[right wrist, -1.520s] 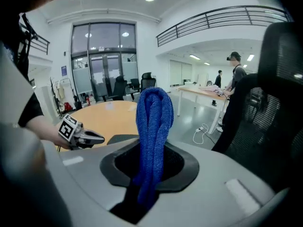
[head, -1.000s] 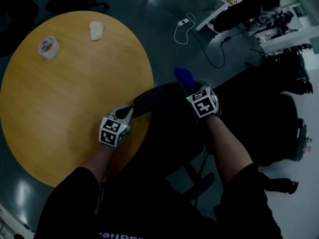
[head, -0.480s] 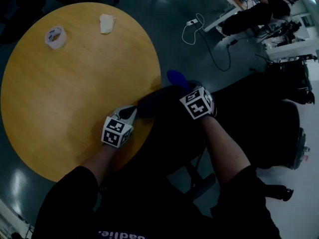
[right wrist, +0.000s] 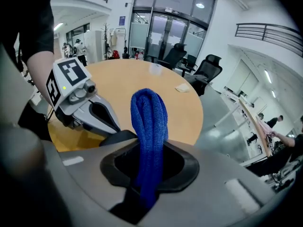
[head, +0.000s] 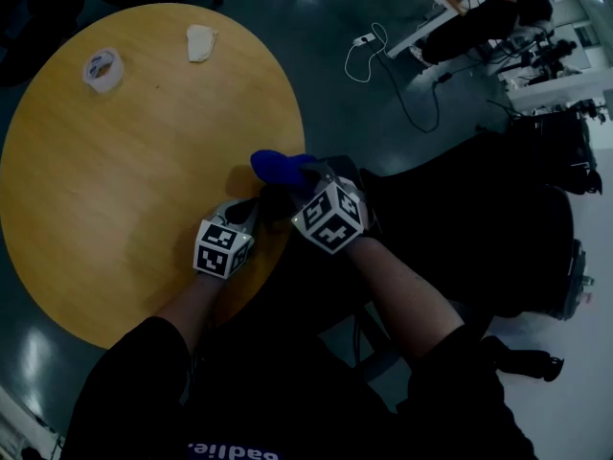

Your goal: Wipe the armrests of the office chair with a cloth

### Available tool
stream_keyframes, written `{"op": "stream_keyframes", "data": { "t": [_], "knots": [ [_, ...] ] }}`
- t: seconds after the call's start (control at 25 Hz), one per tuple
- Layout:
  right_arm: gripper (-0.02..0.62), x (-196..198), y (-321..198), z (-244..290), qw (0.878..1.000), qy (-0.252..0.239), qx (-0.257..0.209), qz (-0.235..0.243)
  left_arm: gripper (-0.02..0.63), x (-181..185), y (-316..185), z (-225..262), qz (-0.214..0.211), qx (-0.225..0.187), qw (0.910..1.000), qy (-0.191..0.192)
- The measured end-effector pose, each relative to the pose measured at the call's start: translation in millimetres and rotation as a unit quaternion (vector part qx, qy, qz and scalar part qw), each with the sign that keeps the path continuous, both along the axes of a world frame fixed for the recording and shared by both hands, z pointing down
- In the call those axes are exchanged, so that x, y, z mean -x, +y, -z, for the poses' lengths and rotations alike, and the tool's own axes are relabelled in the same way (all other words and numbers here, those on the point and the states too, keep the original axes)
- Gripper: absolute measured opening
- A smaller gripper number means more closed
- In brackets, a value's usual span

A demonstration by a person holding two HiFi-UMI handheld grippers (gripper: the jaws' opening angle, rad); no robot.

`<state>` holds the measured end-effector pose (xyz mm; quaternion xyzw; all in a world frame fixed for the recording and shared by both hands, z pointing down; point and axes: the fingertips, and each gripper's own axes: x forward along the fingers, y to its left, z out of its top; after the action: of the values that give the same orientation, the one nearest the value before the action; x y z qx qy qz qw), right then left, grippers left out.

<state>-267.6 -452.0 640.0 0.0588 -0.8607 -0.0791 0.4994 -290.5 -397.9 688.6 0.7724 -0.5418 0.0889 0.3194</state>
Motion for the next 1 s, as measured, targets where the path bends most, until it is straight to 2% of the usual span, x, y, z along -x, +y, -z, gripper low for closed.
{"op": "stream_keyframes", "data": {
  "t": [0.16, 0.64, 0.84, 1.0],
  "knots": [
    [0.087, 17.3, 30.4, 1.7, 0.999, -0.01, 0.012, 0.036, 0.018, -1.4, 1.6, -2.4, 0.001, 0.002, 1.0, 0.002],
    [0.087, 40.2, 98.8, 9.8, 0.994, -0.048, 0.078, 0.061, 0.02, -3.2, 5.6, 0.6, -0.006, -0.01, 0.9999, 0.006],
    [0.087, 36.4, 118.9, 19.5, 0.991, -0.067, 0.099, 0.064, 0.02, -10.1, 18.7, 1.0, -0.013, -0.009, 0.9998, 0.013],
    [0.087, 16.5, 110.2, 41.0, 0.99, -0.095, 0.099, 0.046, 0.02, -12.5, 25.7, 2.7, -0.015, -0.007, 0.9997, 0.019]
  ]
}}
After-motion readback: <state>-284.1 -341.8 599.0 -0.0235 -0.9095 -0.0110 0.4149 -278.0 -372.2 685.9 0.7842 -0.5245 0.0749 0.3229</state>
